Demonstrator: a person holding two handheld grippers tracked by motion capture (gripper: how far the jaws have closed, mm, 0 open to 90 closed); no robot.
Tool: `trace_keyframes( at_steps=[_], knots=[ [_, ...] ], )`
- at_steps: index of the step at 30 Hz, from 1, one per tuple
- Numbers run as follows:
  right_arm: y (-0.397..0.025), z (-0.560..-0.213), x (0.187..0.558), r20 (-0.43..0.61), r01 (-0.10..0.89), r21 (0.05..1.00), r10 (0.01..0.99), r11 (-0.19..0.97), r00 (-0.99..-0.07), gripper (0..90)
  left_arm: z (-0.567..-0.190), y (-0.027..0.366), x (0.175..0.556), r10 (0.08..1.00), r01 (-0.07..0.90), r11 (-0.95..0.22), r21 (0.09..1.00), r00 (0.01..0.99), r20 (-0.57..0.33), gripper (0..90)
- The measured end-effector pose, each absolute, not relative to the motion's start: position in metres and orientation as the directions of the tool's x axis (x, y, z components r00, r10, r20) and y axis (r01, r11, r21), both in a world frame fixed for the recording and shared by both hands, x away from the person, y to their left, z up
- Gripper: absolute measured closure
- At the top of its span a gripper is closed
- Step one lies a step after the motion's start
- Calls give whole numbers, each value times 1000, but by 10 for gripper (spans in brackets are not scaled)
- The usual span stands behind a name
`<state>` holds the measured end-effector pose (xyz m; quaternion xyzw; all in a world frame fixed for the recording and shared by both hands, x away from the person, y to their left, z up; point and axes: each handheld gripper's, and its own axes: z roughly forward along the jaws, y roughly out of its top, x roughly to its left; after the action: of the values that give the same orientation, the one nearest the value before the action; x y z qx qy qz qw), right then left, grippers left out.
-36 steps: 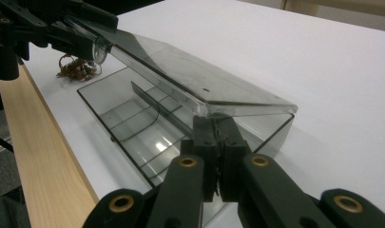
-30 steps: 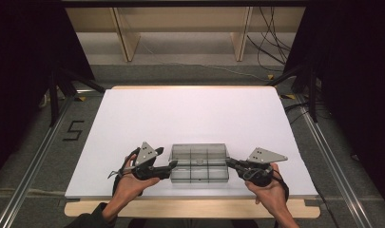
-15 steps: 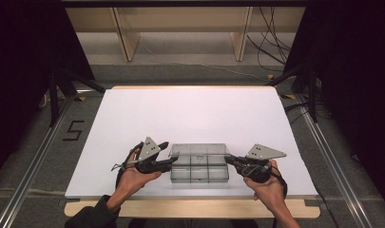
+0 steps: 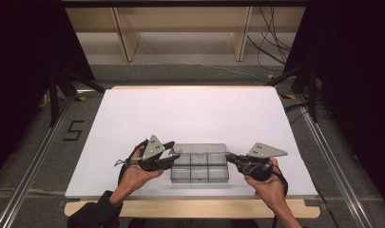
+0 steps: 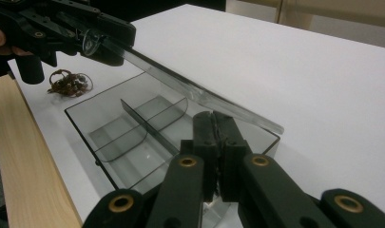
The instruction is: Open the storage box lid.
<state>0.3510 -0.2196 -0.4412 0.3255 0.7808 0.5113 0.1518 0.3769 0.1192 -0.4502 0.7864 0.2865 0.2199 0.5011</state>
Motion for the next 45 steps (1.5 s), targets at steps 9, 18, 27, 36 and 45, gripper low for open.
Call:
trace_keyframes(
  at_steps=[9, 18, 27, 36, 45],
  knots=[
    [-232, -443, 340, 104, 378, 886, 682, 267, -724, 833, -449, 119, 382, 648, 230, -358, 905, 759, 63, 564],
    [-235, -452, 328, 87, 403, 853, 671, 331, -736, 750, -445, 120, 391, 652, 246, -324, 914, 758, 27, 583],
    [-238, -458, 324, 118, 426, 847, 669, 318, -734, 727, -450, 119, 400, 666, 259, -294, 920, 746, 2, 598],
    [-240, -461, 323, 122, 435, 838, 664, 329, -738, 686, -450, 117, 409, 689, 267, -272, 925, 724, -6, 617],
    [-242, -462, 322, 148, 453, 835, 666, 312, -731, 595, -451, 117, 415, 697, 272, -265, 925, 717, -11, 626]
  ],
)
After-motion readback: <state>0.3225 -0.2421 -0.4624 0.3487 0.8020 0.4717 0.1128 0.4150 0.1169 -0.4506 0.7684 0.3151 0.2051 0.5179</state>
